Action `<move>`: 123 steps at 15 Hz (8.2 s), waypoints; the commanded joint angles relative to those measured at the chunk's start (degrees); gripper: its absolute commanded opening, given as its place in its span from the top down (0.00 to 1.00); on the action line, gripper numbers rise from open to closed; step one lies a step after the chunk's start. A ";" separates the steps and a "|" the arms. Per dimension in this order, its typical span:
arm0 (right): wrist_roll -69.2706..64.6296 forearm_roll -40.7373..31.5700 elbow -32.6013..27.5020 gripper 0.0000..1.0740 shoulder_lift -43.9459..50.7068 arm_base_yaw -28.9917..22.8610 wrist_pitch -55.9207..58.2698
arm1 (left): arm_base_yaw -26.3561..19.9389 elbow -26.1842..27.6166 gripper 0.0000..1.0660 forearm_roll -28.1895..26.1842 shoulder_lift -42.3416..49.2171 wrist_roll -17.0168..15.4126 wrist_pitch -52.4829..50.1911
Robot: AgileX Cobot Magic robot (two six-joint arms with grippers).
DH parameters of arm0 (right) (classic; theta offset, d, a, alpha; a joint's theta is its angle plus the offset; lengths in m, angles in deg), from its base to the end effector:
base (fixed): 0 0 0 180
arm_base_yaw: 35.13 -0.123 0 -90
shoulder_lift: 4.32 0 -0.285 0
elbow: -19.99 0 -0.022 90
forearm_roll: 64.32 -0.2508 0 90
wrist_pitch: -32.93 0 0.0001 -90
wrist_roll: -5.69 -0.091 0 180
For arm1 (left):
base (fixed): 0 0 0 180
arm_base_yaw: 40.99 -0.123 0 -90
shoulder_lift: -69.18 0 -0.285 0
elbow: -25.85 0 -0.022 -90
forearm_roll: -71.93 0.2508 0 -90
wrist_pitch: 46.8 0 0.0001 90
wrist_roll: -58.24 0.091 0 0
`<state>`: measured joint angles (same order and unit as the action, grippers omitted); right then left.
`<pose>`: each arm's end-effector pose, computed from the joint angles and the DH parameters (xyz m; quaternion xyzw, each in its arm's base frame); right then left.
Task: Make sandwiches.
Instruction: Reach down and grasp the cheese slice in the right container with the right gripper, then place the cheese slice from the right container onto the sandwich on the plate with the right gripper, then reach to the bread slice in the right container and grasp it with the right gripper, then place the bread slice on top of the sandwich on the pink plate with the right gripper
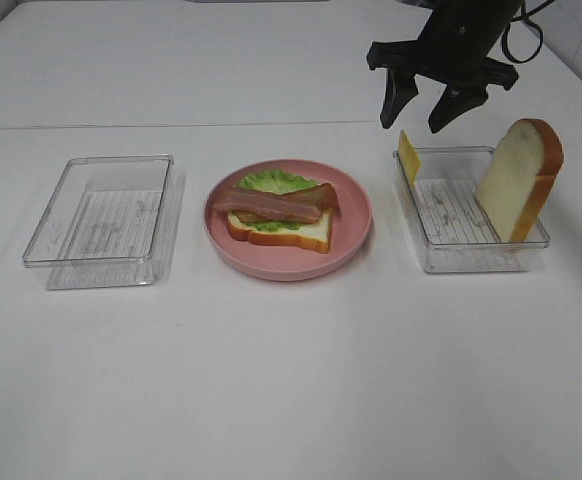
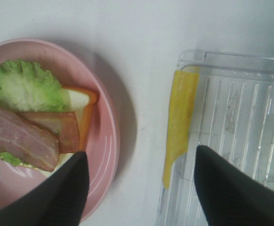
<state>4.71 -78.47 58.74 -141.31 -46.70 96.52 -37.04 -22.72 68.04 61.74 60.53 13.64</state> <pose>0.4745 0.1175 0.2192 -0.0539 0.9791 0.1340 0.1429 -0.0060 -0.0050 0.2779 0.0476 0.8483 -0.0415 0.5257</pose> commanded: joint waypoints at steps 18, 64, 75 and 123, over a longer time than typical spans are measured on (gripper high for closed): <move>-1.66 6.02 1.43 1.00 -6.65 0.29 -2.64 | -0.11 -0.11 0.45 -0.17 1.15 -0.23 -0.57; -1.83 -3.38 1.43 0.20 -1.15 -9.74 -3.67 | -0.11 -0.11 0.45 -0.17 1.15 -0.23 -0.57; -2.98 4.76 1.43 0.20 9.40 1.89 6.76 | -0.11 -0.11 0.45 -0.23 1.15 -0.23 -0.57; 17.13 -52.31 -35.18 1.00 15.76 -1.38 -21.54 | -0.11 -0.11 0.45 -0.23 1.15 -0.23 -0.57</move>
<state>19.73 -128.32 23.68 -125.61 -47.85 75.73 -37.04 -22.72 68.04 61.74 60.53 13.64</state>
